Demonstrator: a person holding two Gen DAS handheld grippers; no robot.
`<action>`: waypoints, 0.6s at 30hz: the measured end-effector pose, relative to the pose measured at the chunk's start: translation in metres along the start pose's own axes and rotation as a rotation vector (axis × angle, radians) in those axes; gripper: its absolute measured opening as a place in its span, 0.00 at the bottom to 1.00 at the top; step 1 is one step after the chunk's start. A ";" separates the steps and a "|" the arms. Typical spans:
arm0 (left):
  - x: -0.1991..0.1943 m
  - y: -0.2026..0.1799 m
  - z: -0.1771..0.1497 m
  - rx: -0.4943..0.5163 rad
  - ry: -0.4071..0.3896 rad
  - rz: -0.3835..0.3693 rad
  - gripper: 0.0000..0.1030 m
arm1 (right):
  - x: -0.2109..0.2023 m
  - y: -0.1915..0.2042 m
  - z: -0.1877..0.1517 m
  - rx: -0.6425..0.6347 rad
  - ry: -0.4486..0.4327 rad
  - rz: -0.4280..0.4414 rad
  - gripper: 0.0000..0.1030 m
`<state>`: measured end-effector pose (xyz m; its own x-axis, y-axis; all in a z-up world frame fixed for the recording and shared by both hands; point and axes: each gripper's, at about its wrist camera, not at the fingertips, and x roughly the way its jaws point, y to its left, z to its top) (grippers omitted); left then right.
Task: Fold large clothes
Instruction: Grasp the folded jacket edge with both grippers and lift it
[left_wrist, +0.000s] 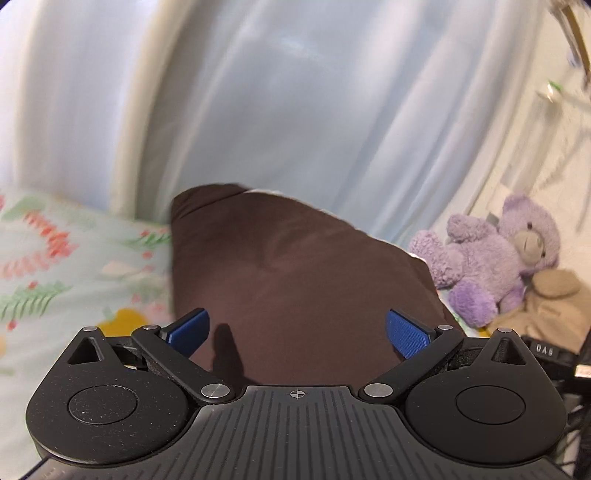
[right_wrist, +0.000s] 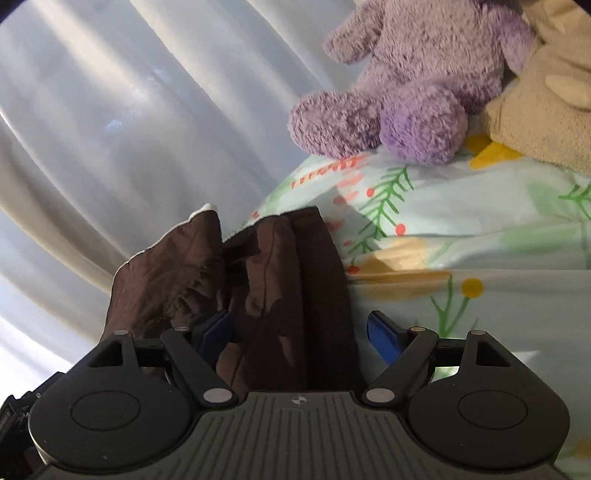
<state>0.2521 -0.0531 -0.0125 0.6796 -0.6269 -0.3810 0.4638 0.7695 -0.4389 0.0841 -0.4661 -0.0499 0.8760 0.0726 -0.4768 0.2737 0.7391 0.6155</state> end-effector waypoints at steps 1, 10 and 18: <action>-0.003 0.013 0.001 -0.039 0.027 -0.010 1.00 | 0.001 -0.010 0.004 0.038 0.036 0.033 0.78; 0.034 0.063 -0.009 -0.288 0.133 -0.117 0.93 | 0.050 -0.008 0.016 0.060 0.164 0.107 0.38; 0.017 0.077 -0.003 -0.314 0.094 -0.095 0.86 | 0.072 0.055 0.009 -0.097 0.201 0.132 0.30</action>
<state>0.2977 -0.0045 -0.0555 0.5798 -0.7134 -0.3935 0.3149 0.6417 -0.6993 0.1655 -0.4257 -0.0445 0.8026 0.2967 -0.5175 0.1145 0.7747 0.6219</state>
